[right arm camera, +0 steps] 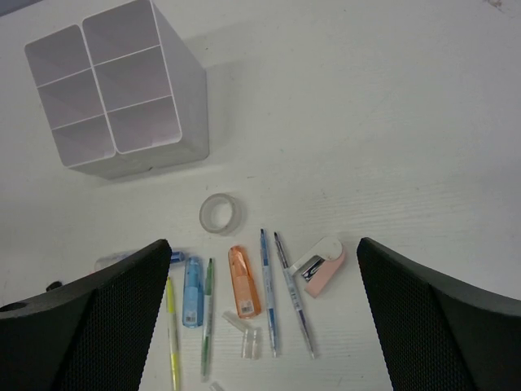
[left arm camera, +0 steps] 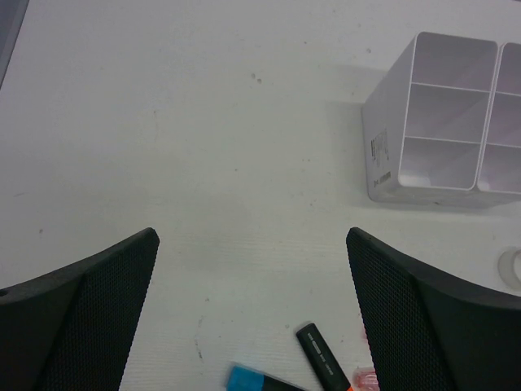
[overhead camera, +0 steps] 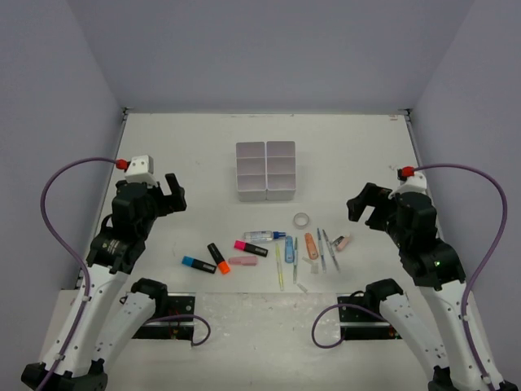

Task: Sort the stationery into containers
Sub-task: Pick up the pen from the center of the board.

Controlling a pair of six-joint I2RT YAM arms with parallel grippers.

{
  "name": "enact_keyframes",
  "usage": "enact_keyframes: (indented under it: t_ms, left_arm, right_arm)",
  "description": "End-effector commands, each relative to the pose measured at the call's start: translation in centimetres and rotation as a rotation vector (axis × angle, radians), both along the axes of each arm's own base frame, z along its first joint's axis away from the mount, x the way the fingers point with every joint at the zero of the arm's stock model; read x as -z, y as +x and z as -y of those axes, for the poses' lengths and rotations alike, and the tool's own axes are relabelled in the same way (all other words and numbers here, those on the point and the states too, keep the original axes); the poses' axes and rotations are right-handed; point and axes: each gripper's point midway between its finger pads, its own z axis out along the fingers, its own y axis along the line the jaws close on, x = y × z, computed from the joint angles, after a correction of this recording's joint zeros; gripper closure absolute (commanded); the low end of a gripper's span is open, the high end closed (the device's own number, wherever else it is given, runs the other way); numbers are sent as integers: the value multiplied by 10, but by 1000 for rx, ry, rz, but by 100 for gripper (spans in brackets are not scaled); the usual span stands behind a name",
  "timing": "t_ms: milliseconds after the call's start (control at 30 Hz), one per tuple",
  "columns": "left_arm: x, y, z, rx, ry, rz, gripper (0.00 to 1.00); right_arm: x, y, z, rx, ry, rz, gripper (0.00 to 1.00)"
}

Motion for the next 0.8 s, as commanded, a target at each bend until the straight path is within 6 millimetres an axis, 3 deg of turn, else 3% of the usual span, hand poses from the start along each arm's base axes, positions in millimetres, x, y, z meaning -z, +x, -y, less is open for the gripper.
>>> enact_keyframes:
  t_ms: [0, 100, 200, 300, 433, 567, 633, 700, 767]
  left_arm:
    - [-11, 4, 5, 20, -19, 54, 0]
    - [-13, 4, 7, 33, -25, 65, 0]
    - [-11, 4, 12, 63, -30, 61, 0]
    - [-11, 4, 14, 72, -32, 61, 0]
    - [-12, 4, 16, 85, -36, 64, 0]
    - [-9, 4, 19, 99, -36, 54, 0]
    - [-9, 4, 19, 102, -37, 54, 0]
    - [-10, 3, 21, 111, -40, 58, 0]
    - [-11, 2, 21, 109, -41, 64, 0]
  right_arm:
    - [-8, 7, -5, 3, 33, 24, 1]
    - [-10, 7, -26, -100, 93, 46, 1]
    - [2, 3, -41, -184, 118, -8, 1]
    - [20, 1, -43, -189, 104, -96, 8]
    - [50, -4, -54, -184, 88, -229, 23]
    - [91, -21, -75, -211, -29, -378, 37]
    - [99, -25, -89, -255, -26, -414, 43]
    - [109, -27, -100, -289, -18, -440, 59]
    - [127, -23, -93, -243, -70, -485, 68]
